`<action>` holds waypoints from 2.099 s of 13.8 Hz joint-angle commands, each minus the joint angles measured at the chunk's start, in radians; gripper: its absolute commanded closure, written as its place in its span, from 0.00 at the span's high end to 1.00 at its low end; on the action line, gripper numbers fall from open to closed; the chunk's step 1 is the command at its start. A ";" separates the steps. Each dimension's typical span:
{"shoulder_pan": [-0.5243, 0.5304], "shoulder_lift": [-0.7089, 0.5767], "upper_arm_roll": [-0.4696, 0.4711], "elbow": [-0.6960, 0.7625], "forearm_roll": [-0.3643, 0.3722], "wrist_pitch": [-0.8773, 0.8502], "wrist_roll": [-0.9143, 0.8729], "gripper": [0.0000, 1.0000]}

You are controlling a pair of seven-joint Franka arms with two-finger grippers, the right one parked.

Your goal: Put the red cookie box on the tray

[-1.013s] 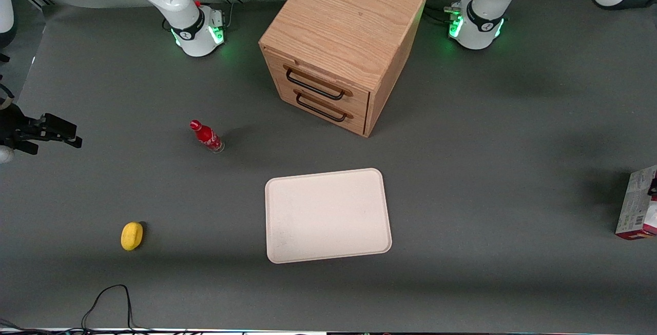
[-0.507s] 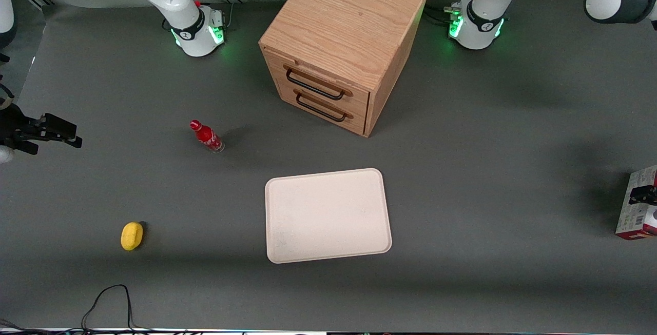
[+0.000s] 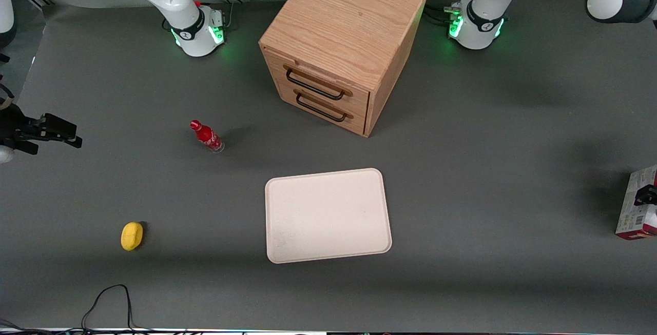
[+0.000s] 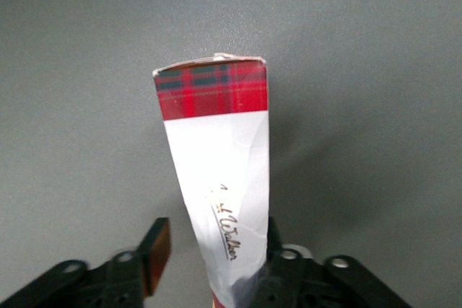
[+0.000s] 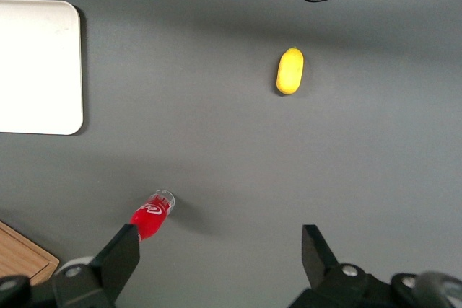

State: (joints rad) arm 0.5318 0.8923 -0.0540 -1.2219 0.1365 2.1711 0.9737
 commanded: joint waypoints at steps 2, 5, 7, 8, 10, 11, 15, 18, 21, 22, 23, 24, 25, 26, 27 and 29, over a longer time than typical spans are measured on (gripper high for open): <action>-0.001 -0.009 0.002 0.004 0.002 -0.019 0.014 0.00; -0.001 -0.018 0.002 0.005 -0.003 -0.046 0.007 0.00; -0.006 -0.045 0.002 0.010 -0.002 -0.100 0.003 0.00; -0.012 -0.083 0.002 0.010 -0.003 -0.158 0.002 0.00; -0.016 -0.177 0.002 0.010 0.001 -0.316 -0.068 0.00; -0.030 -0.228 0.002 0.010 0.003 -0.377 -0.084 0.00; -0.102 -0.430 0.003 0.021 0.014 -0.643 -0.194 0.00; -0.156 -0.490 0.000 0.055 0.008 -0.772 -0.245 0.00; -0.188 -0.492 -0.003 0.065 -0.002 -0.798 -0.291 0.00; -0.214 -0.493 -0.004 0.067 -0.002 -0.822 -0.337 0.00; -0.239 -0.501 -0.006 0.068 -0.002 -0.846 -0.393 0.00; -0.283 -0.509 -0.004 0.074 -0.002 -0.858 -0.453 0.00; -0.335 -0.509 -0.004 0.075 -0.005 -0.873 -0.514 0.00; -0.392 -0.507 -0.004 0.076 -0.009 -0.882 -0.594 0.00; -0.454 -0.507 -0.004 0.075 -0.034 -0.883 -0.694 0.00; -0.576 -0.490 -0.030 0.079 -0.078 -0.863 -0.928 0.00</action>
State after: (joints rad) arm 0.0694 0.3954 -0.0834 -1.1638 0.0837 1.3236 0.2381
